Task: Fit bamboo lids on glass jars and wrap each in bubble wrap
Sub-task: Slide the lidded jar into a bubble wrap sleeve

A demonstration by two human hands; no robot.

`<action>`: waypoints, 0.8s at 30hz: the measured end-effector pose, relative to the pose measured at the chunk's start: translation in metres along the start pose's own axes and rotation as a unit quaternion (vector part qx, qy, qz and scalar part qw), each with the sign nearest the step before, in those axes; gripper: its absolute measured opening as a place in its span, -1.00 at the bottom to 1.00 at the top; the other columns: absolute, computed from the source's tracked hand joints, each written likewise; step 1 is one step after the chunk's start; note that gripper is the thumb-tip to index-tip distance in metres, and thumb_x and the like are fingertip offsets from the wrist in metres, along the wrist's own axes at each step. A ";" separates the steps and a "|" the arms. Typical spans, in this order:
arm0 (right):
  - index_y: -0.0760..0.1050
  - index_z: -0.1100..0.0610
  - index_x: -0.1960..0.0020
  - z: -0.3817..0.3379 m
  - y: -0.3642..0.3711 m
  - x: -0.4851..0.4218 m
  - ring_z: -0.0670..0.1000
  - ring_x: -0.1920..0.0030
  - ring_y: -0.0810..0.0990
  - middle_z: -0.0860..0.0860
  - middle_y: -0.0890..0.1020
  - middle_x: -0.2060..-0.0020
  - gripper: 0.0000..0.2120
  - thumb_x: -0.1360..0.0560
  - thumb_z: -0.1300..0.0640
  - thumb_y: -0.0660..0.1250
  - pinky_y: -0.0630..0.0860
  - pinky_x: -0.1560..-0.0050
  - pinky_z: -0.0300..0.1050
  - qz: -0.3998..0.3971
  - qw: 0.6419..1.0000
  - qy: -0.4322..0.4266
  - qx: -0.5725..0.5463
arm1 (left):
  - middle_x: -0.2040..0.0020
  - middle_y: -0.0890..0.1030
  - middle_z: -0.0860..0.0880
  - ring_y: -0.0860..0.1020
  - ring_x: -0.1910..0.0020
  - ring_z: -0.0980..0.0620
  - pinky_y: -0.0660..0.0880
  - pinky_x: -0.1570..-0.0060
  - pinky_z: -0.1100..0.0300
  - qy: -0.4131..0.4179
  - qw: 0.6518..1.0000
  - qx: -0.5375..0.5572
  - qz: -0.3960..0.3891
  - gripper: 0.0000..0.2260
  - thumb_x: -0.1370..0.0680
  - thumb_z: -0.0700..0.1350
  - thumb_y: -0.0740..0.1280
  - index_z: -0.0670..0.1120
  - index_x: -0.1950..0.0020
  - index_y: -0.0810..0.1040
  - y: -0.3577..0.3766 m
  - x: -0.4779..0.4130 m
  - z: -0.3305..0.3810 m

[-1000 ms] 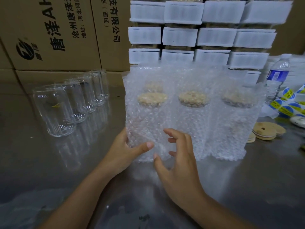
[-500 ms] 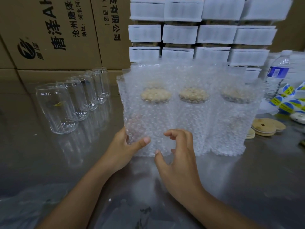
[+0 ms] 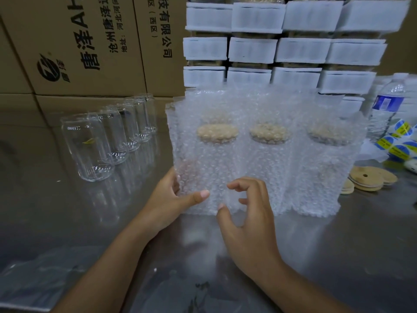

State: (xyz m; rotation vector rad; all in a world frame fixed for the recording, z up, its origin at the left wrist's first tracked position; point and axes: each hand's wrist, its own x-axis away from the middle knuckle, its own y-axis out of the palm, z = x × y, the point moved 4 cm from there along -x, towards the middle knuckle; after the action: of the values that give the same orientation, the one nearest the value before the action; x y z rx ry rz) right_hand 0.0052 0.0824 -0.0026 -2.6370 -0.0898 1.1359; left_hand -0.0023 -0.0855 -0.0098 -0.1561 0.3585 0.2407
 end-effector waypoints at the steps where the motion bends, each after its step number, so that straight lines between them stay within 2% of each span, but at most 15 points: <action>1: 0.31 -0.14 -0.01 0.000 -0.002 0.000 -0.18 -0.10 0.44 -0.14 0.43 -0.03 -0.63 -0.37 0.24 0.33 0.30 -0.11 -0.45 0.006 1.000 -0.002 -0.005 | -0.15 0.64 0.12 0.57 -0.16 0.22 0.47 -0.03 0.43 0.000 1.000 0.006 0.004 -0.43 -0.31 -0.16 0.57 -0.02 -0.26 0.45 0.000 0.000 0.001; 3: 0.31 -0.12 -0.02 0.001 -0.005 0.001 -0.15 -0.09 0.46 -0.12 0.45 -0.03 -0.64 -0.37 0.23 0.32 0.34 -0.09 -0.40 0.014 1.000 -0.003 -0.018 | -0.15 0.63 0.10 0.57 -0.17 0.19 0.48 -0.05 0.40 0.002 1.000 0.011 0.026 -0.42 -0.27 -0.14 0.53 -0.03 -0.26 0.44 -0.004 0.001 0.003; 6: 0.34 -0.10 -0.02 0.002 -0.006 0.002 -0.17 -0.07 0.47 -0.14 0.47 -0.02 -0.67 -0.36 0.21 0.31 0.39 -0.06 -0.34 0.012 0.999 0.010 -0.039 | -0.19 0.56 0.02 0.55 -0.16 0.13 0.46 -0.13 0.31 -0.010 0.996 -0.006 0.085 -0.35 -0.27 0.00 0.56 -0.02 -0.30 0.40 -0.022 0.005 0.005; 7: 0.34 -0.09 -0.01 0.001 -0.005 0.002 -0.19 -0.06 0.47 -0.14 0.47 -0.01 -0.68 -0.36 0.21 0.31 0.38 -0.06 -0.36 0.009 0.999 0.011 -0.043 | -0.16 0.55 0.02 0.54 -0.13 0.13 0.44 -0.10 0.34 -0.016 0.994 -0.015 0.109 -0.39 -0.31 0.03 0.57 0.01 -0.27 0.40 -0.032 0.005 0.007; 9: 0.35 -0.09 0.00 -0.001 -0.003 0.000 -0.20 -0.05 0.48 -0.13 0.48 0.00 -0.69 -0.37 0.21 0.31 0.37 -0.04 -0.41 0.004 0.999 0.005 -0.045 | -0.07 0.56 0.07 0.54 -0.03 0.18 0.44 0.01 0.45 -0.008 0.984 -0.045 0.173 -0.57 -0.41 0.00 0.44 -0.03 -0.23 0.45 -0.059 0.006 0.013; 11: 0.35 -0.09 0.00 -0.002 -0.001 -0.002 -0.21 -0.05 0.48 -0.14 0.49 0.01 -0.70 -0.37 0.22 0.31 0.36 -0.03 -0.44 0.002 0.999 -0.008 -0.043 | -0.02 0.56 0.02 0.53 0.04 0.17 0.45 0.05 0.44 0.010 0.962 -0.074 0.263 -0.67 -0.48 -0.10 0.40 -0.11 -0.22 0.47 -0.091 0.006 0.019; 12: 0.35 -0.10 0.01 -0.003 0.000 -0.002 -0.22 -0.04 0.48 -0.16 0.48 0.01 -0.69 -0.37 0.22 0.32 0.36 -0.03 -0.45 0.002 0.999 -0.014 -0.041 | -0.04 0.55 -0.03 0.52 0.03 0.13 0.45 0.02 0.36 0.017 0.947 -0.090 0.307 -0.65 -0.49 -0.12 0.41 -0.13 -0.24 0.45 -0.107 0.007 0.021; 16: 0.35 -0.11 0.01 -0.003 0.002 -0.003 -0.25 -0.06 0.45 -0.16 0.46 0.01 -0.66 -0.36 0.25 0.32 0.33 -0.07 -0.46 0.014 0.999 -0.039 -0.019 | -0.18 0.40 -0.10 0.43 -0.17 -0.02 0.40 -0.15 0.11 0.000 0.875 -0.194 0.444 -0.44 -0.44 -0.09 0.49 -0.14 -0.32 0.27 -0.162 0.009 0.012; 19: 0.34 -0.12 -0.01 -0.004 0.003 -0.005 -0.24 -0.08 0.44 -0.17 0.45 -0.01 -0.76 -0.41 0.13 0.28 0.32 -0.10 -0.45 0.020 0.998 -0.055 -0.013 | -0.33 0.32 -0.21 0.34 -0.33 -0.12 0.31 -0.32 0.03 -0.063 0.859 -0.247 0.444 -0.21 -0.37 -0.02 0.55 -0.23 -0.41 0.17 -0.194 -0.001 -0.008; 22: 0.33 -0.12 -0.02 -0.005 0.004 -0.007 -0.25 -0.08 0.43 -0.16 0.46 0.00 -0.78 -0.39 0.08 0.22 0.32 -0.09 -0.46 0.028 0.997 -0.074 -0.006 | -0.42 0.25 -0.21 0.30 -0.39 -0.12 0.27 -0.38 0.04 -0.095 0.874 -0.239 0.412 -0.06 -0.31 0.00 0.59 -0.21 -0.47 0.09 -0.214 -0.019 -0.028; 24: 0.35 -0.08 0.01 -0.006 0.006 -0.008 -0.25 -0.07 0.44 -0.16 0.47 0.02 -0.80 -0.39 0.10 0.21 0.32 -0.09 -0.46 0.028 0.996 -0.083 0.001 | -0.42 0.29 -0.16 0.36 -0.35 -0.08 0.33 -0.32 0.07 -0.108 0.888 -0.189 0.405 0.00 -0.26 0.03 0.61 -0.17 -0.49 0.08 -0.221 -0.030 -0.037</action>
State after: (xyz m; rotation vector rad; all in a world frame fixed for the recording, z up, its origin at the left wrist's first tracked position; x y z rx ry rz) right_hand 0.0036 0.0744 0.0054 -2.5545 -0.0475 1.3708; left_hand 0.0159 -0.3105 -0.0095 -0.3574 0.1297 1.1535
